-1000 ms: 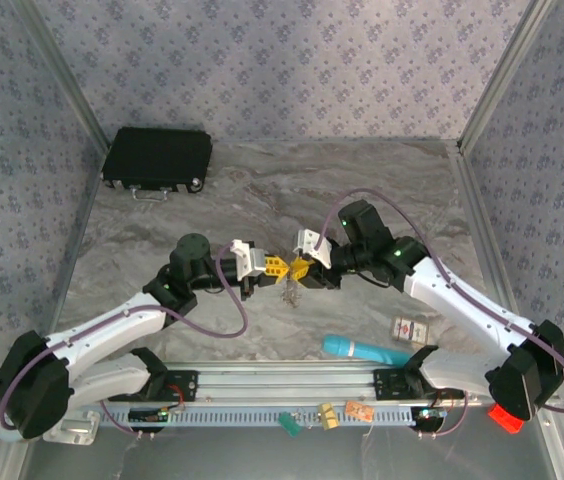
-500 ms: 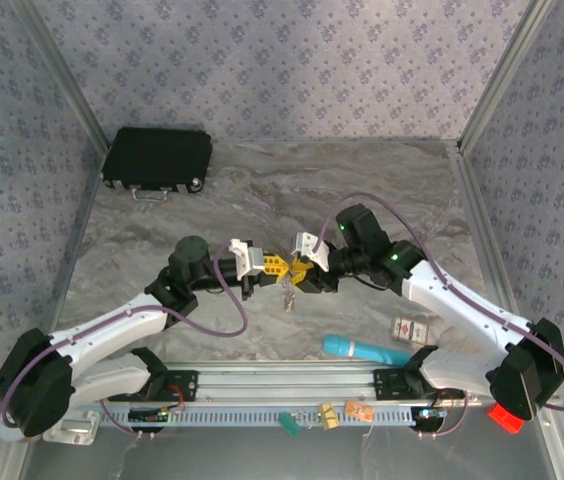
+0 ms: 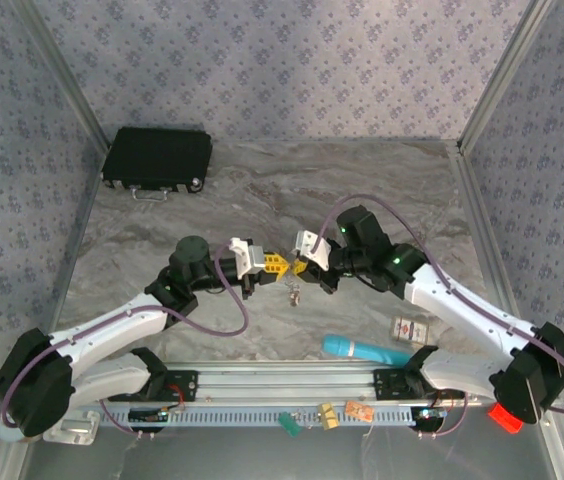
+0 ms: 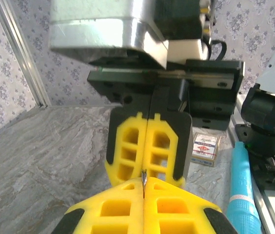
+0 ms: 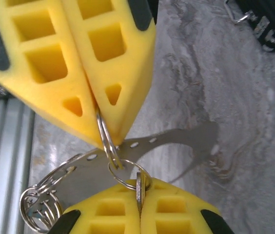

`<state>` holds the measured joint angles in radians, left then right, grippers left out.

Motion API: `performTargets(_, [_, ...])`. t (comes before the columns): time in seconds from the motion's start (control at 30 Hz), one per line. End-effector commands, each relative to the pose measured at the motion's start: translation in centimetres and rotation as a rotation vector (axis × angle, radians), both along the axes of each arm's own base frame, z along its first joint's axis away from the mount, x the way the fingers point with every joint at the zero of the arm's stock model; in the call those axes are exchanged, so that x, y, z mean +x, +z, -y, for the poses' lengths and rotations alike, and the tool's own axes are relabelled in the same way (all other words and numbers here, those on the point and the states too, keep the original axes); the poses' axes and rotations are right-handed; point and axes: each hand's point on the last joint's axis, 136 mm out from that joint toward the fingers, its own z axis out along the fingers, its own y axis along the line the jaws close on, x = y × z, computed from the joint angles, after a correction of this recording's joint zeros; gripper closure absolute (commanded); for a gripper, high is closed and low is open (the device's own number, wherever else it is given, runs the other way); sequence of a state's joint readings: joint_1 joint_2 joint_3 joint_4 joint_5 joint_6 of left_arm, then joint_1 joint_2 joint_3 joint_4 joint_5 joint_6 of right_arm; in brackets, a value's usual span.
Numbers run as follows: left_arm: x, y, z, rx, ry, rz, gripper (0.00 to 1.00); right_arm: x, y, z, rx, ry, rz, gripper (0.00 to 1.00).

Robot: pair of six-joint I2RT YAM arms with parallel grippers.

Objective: Put the keys on the keyring

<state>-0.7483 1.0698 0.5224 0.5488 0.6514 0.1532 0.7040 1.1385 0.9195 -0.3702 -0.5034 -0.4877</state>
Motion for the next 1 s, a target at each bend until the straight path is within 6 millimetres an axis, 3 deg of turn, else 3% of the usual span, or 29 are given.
performTargets(0.0, [0.2, 0.2, 0.1, 0.018, 0.009, 0.025, 1.0, 0.5, 1.9, 0.7, -0.003, -0.046, 0.071, 1.0])
performTargets(0.13, [0.5, -0.7, 0.0, 0.057, 0.027, 0.011, 1.0, 0.2, 3.7, 0.7, 0.02, -0.039, 0.113, 1.0])
performTargets(0.27, [0.8, -1.2, -0.1, 0.086, 0.042, 0.005, 1.0, 0.1, 3.7, 0.8, -0.003, -0.041, 0.125, 1.0])
performTargets(0.3, [0.9, -1.1, -0.1, 0.083, 0.048, 0.007, 0.95, 0.1, 3.5, 0.9, -0.011, -0.046, 0.124, 1.0])
performTargets(0.33, [1.0, -1.2, -0.1, 0.082, 0.054, 0.007, 0.89, 0.2, 3.3, 0.9, -0.021, -0.05, 0.123, 1.0])
performTargets(0.4, [1.4, -1.1, -0.3, 0.074, 0.08, 0.01, 0.62, 0.5, 3.0, 0.9, -0.037, -0.061, 0.122, 1.0])
performTargets(0.47, [1.8, -0.9, -0.7, 0.056, 0.121, 0.013, 0.43, 1.0, 2.8, 0.9, -0.06, -0.08, 0.125, 1.0])
performTargets(0.5, [2.1, -0.7, -1.0, 0.041, 0.152, 0.018, 0.23, 1.3, 2.5, 1.0, -0.079, -0.091, 0.128, 1.0])
performTargets(0.6, [3.4, 0.1, -2.7, -0.017, 0.287, 0.028, 0.01, 2.4, 1.5, 0.9, -0.143, -0.127, 0.137, 1.0])
performTargets(0.73, [6.4, 1.5, -7.8, -0.13, 0.616, 0.015, 0.0, 2.9, 1.0, -1.1, -0.153, -0.1, 0.122, 1.0])
performTargets(0.87, [9.0, 1.9, -16.7, -0.216, 1.075, -0.059, 0.0, 2.2, 1.6, -5.5, -0.125, 0.007, 0.131, 1.0])
performTargets(0.97, [9.5, 1.4, -23.1, -0.267, 1.363, -0.164, 0.0, 2.2, 4.1, -9.2, -0.038, 0.067, 0.169, 1.0])
